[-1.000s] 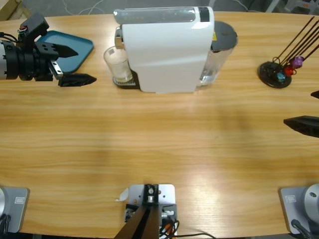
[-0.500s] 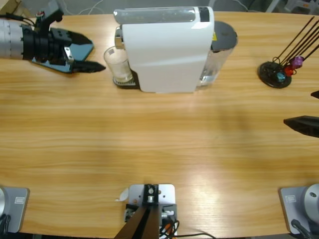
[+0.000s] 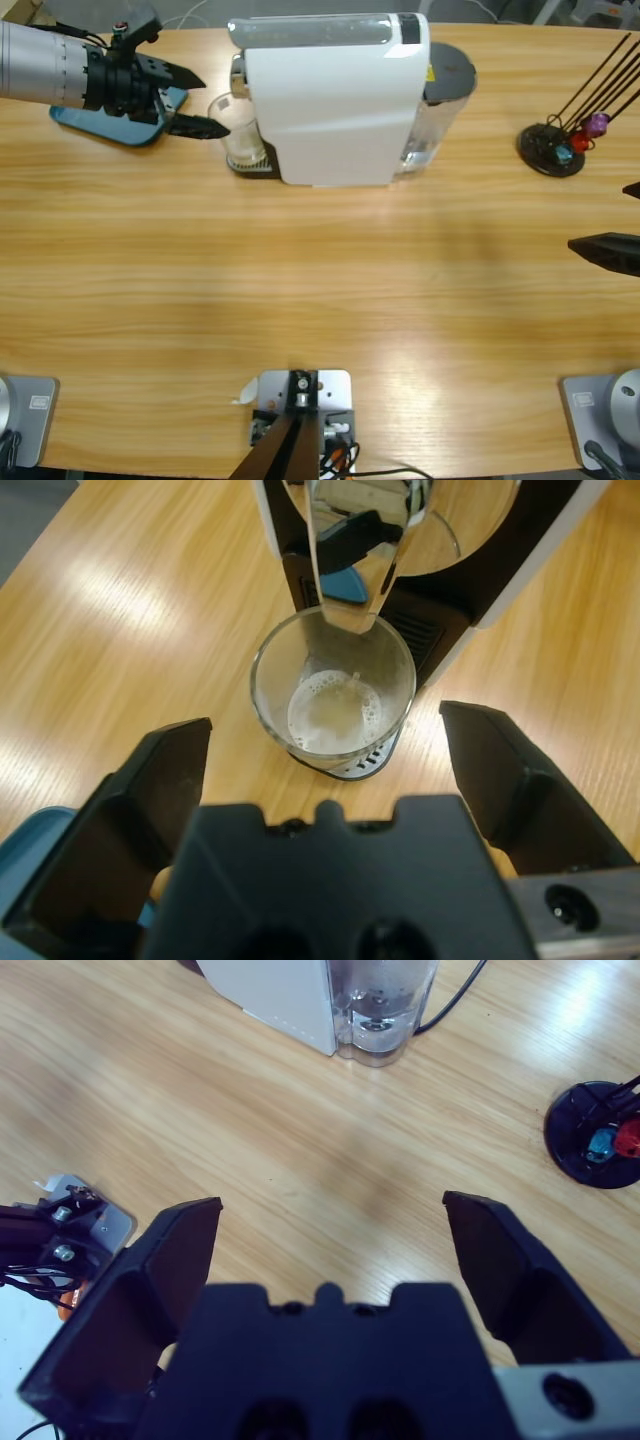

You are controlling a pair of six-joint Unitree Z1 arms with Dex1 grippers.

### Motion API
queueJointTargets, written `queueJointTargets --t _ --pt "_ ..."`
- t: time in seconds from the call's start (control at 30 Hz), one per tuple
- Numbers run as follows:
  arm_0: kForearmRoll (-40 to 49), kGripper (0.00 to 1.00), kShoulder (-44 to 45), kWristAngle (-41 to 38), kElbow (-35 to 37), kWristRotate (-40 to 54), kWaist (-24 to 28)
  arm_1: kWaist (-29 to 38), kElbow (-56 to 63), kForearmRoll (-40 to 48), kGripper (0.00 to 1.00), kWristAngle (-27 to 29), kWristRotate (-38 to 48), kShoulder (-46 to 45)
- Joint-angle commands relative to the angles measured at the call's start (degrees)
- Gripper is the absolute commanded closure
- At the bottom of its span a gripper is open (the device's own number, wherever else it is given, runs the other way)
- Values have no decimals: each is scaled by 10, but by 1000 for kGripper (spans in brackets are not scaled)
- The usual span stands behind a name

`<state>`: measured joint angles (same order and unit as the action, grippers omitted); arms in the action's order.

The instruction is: Pour coffee

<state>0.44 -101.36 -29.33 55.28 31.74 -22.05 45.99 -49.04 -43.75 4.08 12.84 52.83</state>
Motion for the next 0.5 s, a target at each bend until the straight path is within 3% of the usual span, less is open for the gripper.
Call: queueJointTargets --t 0.03,0.5 --pt "-8 0 -55 -20 20 7 8 4 7 -8 0 10 8 20" --pt "-8 0 -93 -20 48 13 1 4 6 -8 0 10 8 21"
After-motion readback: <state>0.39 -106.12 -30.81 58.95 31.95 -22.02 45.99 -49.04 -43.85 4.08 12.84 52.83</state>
